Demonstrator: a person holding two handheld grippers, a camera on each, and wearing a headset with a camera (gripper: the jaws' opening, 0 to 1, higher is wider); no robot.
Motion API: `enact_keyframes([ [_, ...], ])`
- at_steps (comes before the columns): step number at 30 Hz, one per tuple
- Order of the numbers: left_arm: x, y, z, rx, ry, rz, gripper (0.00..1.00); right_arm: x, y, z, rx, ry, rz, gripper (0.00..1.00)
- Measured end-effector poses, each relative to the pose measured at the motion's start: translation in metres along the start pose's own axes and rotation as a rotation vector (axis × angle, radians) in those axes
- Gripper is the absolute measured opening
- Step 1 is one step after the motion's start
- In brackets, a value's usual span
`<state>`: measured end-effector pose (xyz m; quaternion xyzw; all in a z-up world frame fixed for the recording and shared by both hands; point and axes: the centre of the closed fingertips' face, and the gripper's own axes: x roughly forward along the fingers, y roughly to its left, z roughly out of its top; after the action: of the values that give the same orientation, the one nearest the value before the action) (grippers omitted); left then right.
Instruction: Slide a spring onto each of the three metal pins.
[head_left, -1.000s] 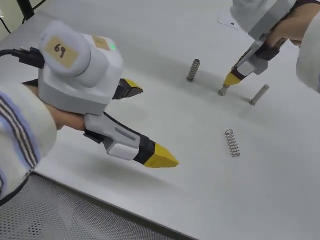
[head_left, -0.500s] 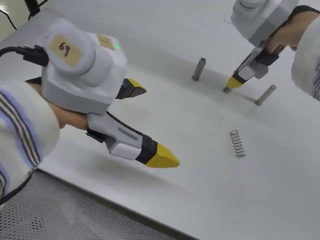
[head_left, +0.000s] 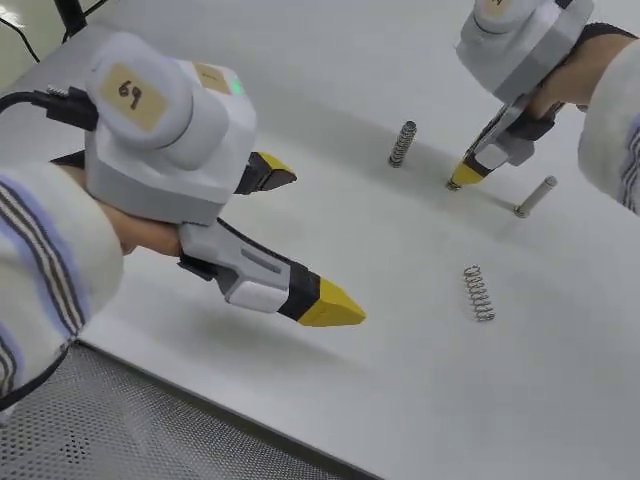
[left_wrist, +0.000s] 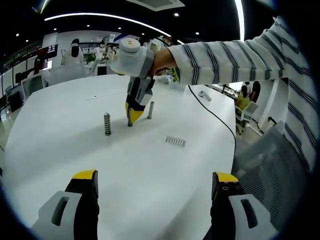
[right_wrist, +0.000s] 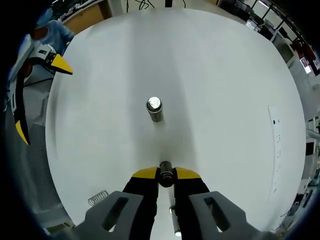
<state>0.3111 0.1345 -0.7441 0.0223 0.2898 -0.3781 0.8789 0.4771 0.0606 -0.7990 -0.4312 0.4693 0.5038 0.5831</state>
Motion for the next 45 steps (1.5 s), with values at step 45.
enact_keyframes([
  [45, -0.002, -0.002, -0.010, 0.026, 0.068, -0.017, 0.90, -0.084, 0.026, -0.032, -0.008, -0.134, -0.103, 0.36],
])
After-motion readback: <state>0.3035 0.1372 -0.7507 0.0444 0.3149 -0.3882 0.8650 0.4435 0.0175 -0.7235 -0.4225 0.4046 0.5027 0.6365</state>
